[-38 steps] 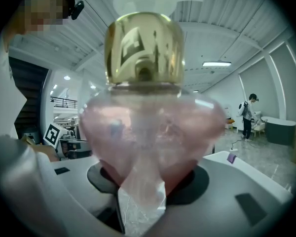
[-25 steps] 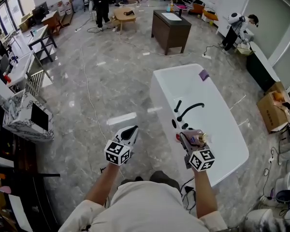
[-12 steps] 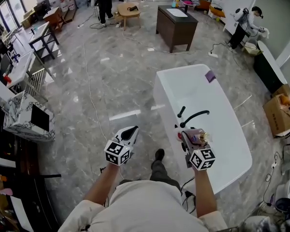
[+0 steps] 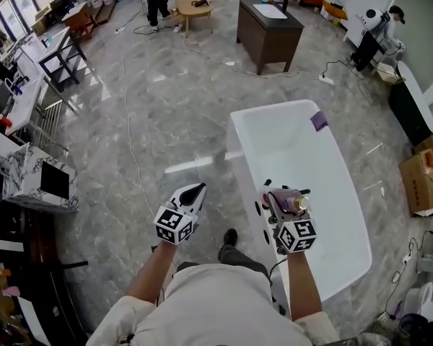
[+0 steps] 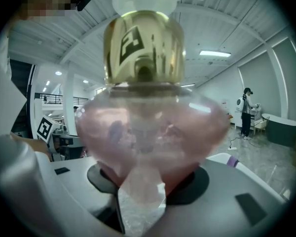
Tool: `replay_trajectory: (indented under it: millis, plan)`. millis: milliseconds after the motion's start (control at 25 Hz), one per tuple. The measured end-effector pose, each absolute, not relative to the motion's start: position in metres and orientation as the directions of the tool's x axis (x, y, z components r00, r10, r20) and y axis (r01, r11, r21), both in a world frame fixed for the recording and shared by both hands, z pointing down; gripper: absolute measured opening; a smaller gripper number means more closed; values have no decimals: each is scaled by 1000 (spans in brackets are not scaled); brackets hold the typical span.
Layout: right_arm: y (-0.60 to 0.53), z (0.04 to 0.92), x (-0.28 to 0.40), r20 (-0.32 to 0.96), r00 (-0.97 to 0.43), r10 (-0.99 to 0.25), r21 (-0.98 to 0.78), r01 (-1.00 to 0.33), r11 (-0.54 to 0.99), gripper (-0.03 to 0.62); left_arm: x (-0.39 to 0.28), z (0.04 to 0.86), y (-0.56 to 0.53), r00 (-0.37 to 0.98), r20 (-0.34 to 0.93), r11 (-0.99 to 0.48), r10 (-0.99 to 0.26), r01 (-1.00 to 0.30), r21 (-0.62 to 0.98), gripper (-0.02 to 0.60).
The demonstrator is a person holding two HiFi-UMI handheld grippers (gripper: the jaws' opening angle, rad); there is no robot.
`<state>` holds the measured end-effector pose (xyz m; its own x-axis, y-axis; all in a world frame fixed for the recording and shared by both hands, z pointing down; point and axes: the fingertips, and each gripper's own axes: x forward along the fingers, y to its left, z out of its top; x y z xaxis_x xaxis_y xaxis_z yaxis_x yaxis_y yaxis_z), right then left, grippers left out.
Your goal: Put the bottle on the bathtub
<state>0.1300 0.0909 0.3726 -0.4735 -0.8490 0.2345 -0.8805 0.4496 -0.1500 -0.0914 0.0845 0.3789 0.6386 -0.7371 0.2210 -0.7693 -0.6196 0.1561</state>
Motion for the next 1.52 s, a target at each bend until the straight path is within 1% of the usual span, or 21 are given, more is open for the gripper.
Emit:
replay_trajectory:
  millis: [320,680,920,1160,1520]
  plan:
    - [4,386,171,292,-495,-819,-161,-869,468,241,-42,387,-4,619,248,-594,-745,-785,175,8]
    - [-50,400,172,317,-498,-807,-176,-867,466,241,-29,405,-59,615,287,-585,-734,-788,192,8]
    - [-69,406,165,343,-473,-812,-183,-881,436,241,-31,415,-83,638,307,-603,-706,-769,212,8]
    - [-93,414,142,377,-430,-820,-166,-903,397,241,-44,425,-115,690,317,-649,-651,-723,239,8]
    - [-156,456,117,439,-337,-833,-156,-942,299,241,-63,462,-183,739,352,-698,-574,-667,261,8]
